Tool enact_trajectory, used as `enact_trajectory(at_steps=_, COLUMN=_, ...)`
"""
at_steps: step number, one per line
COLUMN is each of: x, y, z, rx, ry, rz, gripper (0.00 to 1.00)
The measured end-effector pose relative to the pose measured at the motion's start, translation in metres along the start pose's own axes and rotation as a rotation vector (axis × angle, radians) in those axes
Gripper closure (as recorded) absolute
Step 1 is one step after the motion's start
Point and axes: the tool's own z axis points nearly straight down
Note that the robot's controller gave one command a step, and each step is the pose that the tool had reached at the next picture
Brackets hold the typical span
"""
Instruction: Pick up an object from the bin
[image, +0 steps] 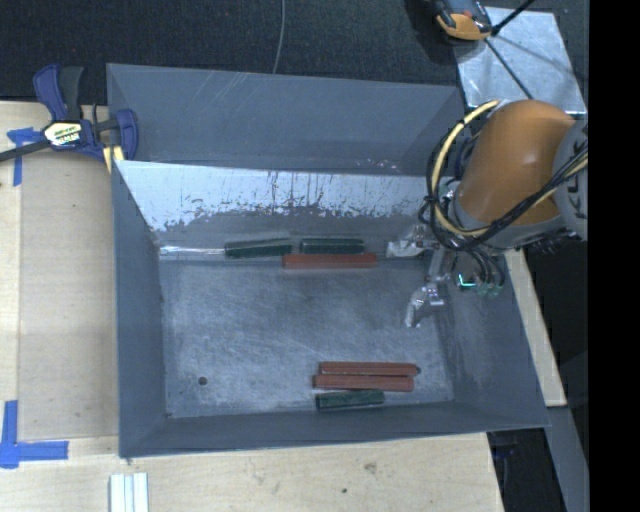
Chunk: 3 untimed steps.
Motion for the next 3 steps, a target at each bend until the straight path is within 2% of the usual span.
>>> enact_trajectory(at_steps=1, x=-0.002, y=0.0, z=-0.005, rx=0.001, ry=-0.008, rz=-0.002, gripper=0.0)
enact_trajectory(at_steps=2, x=0.048, y=0.022, z=0.022, rx=0.002, ry=-0.012, rz=-0.018, gripper=0.0)
enact_trajectory(at_steps=3, x=0.077, y=0.024, z=0.036, rx=-0.002, ry=-0.001, rz=-0.027, gripper=0.0)
